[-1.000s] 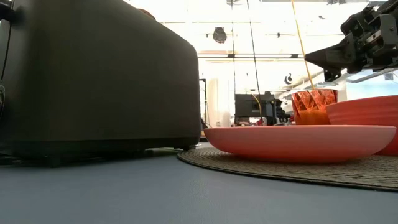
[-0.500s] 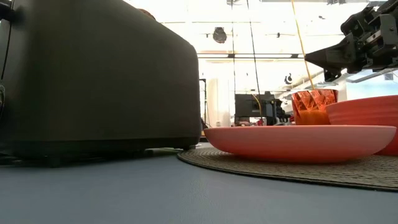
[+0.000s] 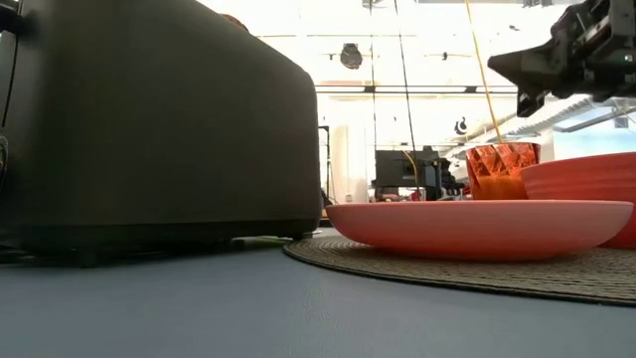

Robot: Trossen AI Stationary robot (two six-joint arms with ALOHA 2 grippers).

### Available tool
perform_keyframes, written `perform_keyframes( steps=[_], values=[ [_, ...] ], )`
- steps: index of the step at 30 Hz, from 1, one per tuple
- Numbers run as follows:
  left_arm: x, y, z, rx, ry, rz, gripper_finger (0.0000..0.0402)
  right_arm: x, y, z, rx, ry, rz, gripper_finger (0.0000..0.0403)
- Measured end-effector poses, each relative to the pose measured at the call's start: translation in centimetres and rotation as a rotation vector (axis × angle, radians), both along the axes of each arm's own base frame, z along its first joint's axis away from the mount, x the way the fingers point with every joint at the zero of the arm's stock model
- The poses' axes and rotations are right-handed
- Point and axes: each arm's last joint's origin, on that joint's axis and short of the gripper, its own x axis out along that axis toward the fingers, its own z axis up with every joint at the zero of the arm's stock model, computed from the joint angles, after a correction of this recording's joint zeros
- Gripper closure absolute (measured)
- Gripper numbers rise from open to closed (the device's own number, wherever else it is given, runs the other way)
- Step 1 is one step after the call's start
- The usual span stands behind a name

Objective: Arrange a breakfast setting
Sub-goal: Pour the cereal from the cereal box into the red bowl

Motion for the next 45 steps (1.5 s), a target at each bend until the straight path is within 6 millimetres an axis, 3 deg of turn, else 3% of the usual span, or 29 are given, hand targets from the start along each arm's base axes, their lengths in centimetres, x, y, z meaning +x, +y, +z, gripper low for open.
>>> perform_keyframes(
  steps=[6,13,22,27,35,45],
  values=[
    [-0.5,-0.6,0.4,0.026,-0.044,0.005,0.0402,-0.3,0.0,1.0,-0.002,-0.107,0.002,0.0362],
    [-0.6,-1.4,1.0,0.044,-0.096,-0.017,0.0402,-0.6,0.1,2.0,0.006,-0.220,0.006,0.0294],
    [-1.3,-2.9,4.4,0.108,-0.243,-0.060,0.0402,-0.8,-0.3,2.3,0.087,-0.264,-0.086,0.0178],
    [-1.5,-3.7,5.8,0.098,-0.340,-0.125,0.0402,-1.1,-0.3,2.8,0.090,-0.329,-0.101,0.0135],
    [-0.7,-4.0,6.3,0.062,-0.437,-0.234,0.0401,-0.5,-0.3,3.2,0.055,-0.287,-0.116,0.0120],
    [2.3,-3.6,6.6,0.031,-0.491,-0.373,0.0401,2.2,-0.9,8.3,-0.039,-0.171,-0.268,0.0119]
  ],
)
